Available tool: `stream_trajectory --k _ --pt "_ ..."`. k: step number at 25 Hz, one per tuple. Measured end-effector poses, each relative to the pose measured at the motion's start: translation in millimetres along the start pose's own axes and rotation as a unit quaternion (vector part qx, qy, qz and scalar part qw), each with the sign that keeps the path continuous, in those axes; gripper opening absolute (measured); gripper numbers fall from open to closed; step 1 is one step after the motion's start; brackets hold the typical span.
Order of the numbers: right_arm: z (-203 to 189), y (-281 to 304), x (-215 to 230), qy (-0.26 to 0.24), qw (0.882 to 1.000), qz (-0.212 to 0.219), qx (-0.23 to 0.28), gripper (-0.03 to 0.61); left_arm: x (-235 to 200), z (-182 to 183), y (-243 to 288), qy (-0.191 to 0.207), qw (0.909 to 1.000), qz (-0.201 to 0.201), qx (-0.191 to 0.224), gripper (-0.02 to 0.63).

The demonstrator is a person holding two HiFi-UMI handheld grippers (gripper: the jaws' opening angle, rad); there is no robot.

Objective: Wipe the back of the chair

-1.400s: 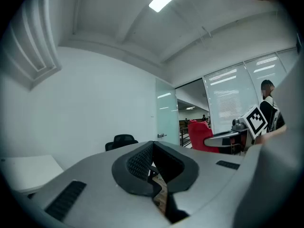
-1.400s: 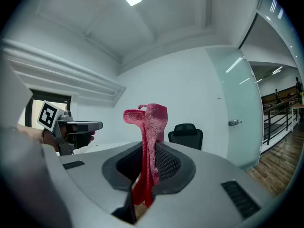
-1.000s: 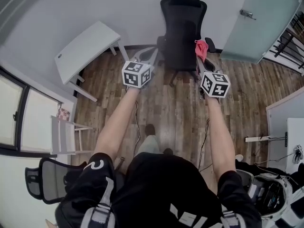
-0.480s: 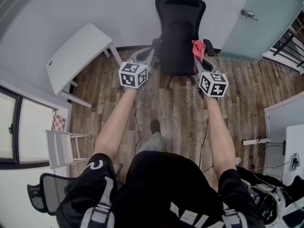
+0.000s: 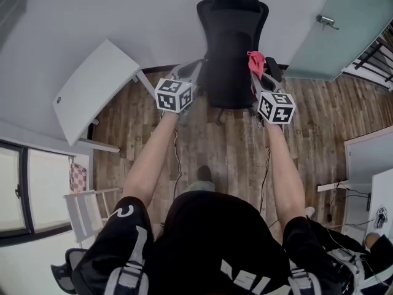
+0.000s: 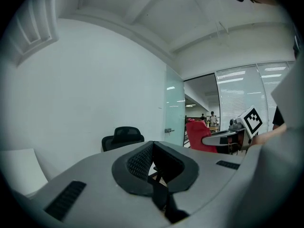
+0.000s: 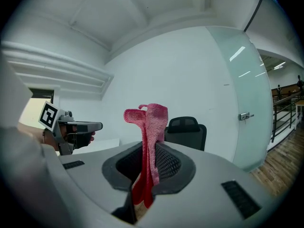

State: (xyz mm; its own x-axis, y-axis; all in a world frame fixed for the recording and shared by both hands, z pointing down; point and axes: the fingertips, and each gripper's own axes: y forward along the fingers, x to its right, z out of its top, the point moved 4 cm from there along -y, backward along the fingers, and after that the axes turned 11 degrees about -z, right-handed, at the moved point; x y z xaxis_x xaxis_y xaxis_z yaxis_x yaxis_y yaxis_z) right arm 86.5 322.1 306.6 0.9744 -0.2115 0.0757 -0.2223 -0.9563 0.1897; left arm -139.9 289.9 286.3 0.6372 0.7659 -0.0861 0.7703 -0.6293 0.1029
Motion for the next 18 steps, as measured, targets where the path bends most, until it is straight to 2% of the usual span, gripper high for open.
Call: stream_trajectory --k 9,18 --pt "4.6 82.2 20.9 0.009 1.0 -0.016 -0.01 0.064 -68.6 -3.4 61.4 -0.009 0.9997 -0.019 -0.013 0.024" --pt "13.6 163.0 83.8 0.003 1.0 0.0 -0.015 0.064 -107.2 -4.5 149.9 -0.022 0.9996 -0.009 -0.013 0.023"
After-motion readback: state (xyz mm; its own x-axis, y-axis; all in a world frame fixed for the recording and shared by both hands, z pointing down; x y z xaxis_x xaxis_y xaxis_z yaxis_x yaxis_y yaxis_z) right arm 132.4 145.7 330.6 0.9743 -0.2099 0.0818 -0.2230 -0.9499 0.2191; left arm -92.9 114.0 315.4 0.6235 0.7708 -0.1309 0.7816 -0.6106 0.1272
